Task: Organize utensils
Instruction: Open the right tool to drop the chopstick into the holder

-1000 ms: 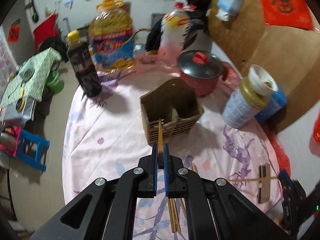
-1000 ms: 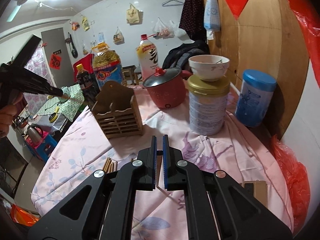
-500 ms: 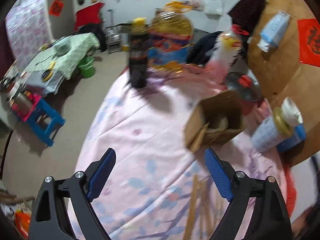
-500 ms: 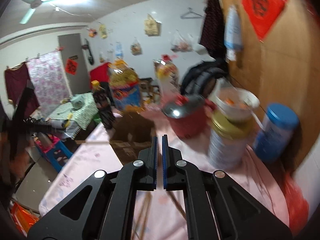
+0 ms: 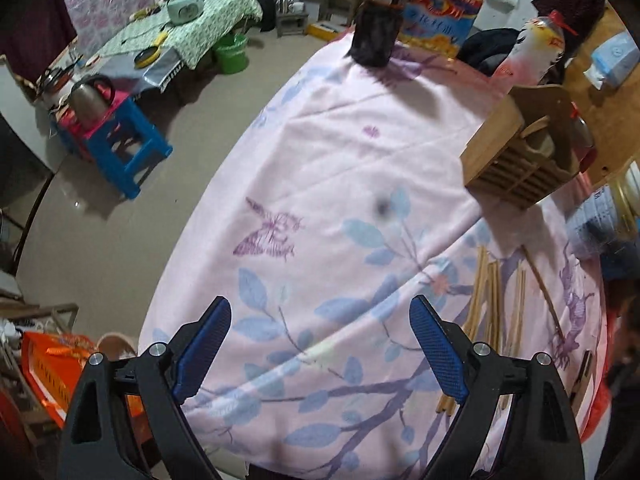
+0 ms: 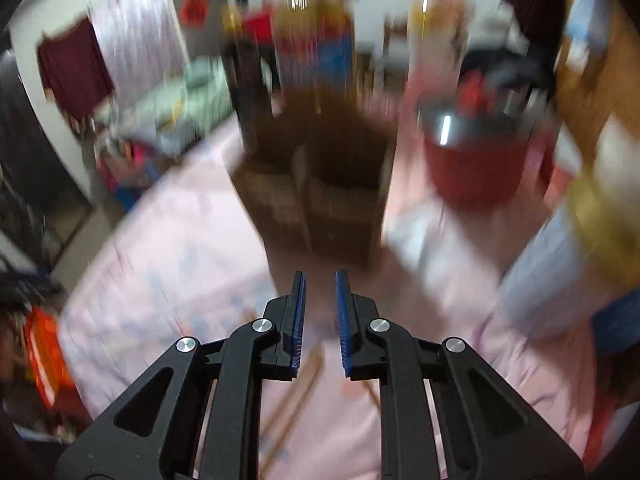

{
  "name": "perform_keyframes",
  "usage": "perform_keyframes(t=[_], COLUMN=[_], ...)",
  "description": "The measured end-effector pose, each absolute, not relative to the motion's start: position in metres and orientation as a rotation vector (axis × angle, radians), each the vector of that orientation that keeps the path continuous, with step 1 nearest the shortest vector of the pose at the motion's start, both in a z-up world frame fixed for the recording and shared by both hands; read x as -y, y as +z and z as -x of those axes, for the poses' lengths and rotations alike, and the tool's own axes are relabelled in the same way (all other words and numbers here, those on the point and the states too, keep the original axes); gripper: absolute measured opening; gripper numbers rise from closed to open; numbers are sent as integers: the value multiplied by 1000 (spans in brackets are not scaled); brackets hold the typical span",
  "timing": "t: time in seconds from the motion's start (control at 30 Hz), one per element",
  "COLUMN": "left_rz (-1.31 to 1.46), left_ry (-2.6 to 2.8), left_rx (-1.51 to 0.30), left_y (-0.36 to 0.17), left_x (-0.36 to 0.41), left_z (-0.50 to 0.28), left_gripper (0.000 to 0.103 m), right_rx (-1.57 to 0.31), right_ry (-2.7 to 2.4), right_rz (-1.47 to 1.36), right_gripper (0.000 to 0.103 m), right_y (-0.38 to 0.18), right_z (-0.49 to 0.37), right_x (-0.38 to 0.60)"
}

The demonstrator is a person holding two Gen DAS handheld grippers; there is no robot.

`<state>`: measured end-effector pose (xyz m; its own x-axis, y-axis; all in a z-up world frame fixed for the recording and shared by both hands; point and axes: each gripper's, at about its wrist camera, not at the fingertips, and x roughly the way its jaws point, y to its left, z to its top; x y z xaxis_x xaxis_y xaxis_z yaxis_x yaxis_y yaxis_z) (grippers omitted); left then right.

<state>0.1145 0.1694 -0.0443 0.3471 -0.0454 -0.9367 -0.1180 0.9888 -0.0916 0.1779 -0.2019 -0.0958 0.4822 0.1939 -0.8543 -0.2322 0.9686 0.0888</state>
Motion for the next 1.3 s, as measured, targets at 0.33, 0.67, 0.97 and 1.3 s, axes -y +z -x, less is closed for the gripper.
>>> perform_keyframes(t=[0.33, 0.67, 0.97, 1.3], left_rz=[168, 139, 94, 70], left_ry=[114, -1, -239, -238], left_rx=[-1250, -1215, -1093, -1012], left_y=[-53, -41, -7, 36], left_x=[-165, -126, -57, -33], left_z=[-109, -141, -228, -290], left_gripper=[89, 88, 40, 26], right_rx=[-1202, -1052, -710, -554], right_ry=[326, 280, 159, 172], right_rz=[120, 94, -63, -180], right_gripper=[20, 7, 7, 4], right_y=[-173, -129, 2, 70], right_z=[-211, -189, -142, -149], right_x=[196, 204, 246, 256])
